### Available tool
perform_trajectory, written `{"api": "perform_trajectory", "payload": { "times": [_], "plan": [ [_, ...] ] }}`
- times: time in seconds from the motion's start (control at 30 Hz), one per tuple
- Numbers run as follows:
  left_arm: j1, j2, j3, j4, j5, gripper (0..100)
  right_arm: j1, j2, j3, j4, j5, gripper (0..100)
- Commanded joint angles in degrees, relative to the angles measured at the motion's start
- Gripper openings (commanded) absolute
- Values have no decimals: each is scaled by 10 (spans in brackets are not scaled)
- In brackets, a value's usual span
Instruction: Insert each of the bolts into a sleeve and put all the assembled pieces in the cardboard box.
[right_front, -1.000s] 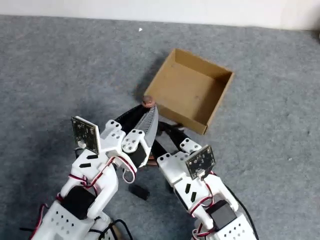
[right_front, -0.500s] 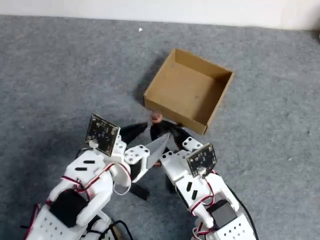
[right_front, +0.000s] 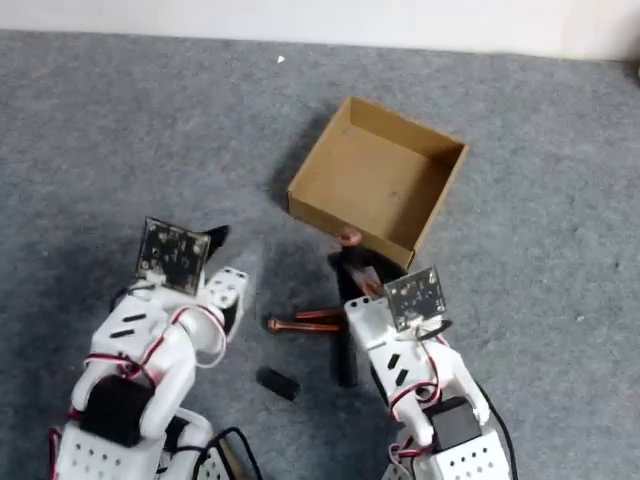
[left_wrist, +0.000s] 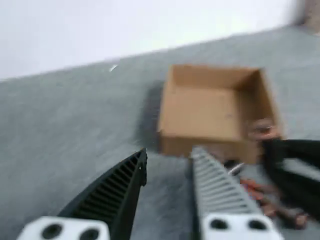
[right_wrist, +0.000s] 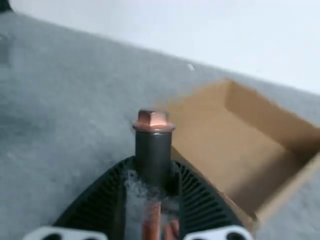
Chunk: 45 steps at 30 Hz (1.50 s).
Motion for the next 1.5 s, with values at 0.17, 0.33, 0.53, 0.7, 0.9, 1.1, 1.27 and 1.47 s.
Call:
{"api": "perform_trajectory", "payload": {
  "times": [0.17,0.33,0.53,0.7,0.9,1.1,1.27,1.47],
  "plan": [
    [-143,-1,145,-69,-6,6,61,29,-88,60,65,5],
    [-146,-1,243,-128,-9,6,71,207,-216,58,62,5],
    [-146,-1,297,-168,-9,6,100,501,-440,58,62,5],
    [-144,-1,299,-168,-9,6,109,712,-593,9,62,5],
    [-145,-1,299,-168,-9,6,125,925,-689,-41,65,9],
    [-142,-1,300,-168,-9,7,131,1064,-766,-4,63,12],
    [-142,-1,300,-168,-9,7,142,1082,-814,65,62,118],
    [-143,-1,300,-168,-9,7,132,1076,-886,212,62,156]
  ]
}}
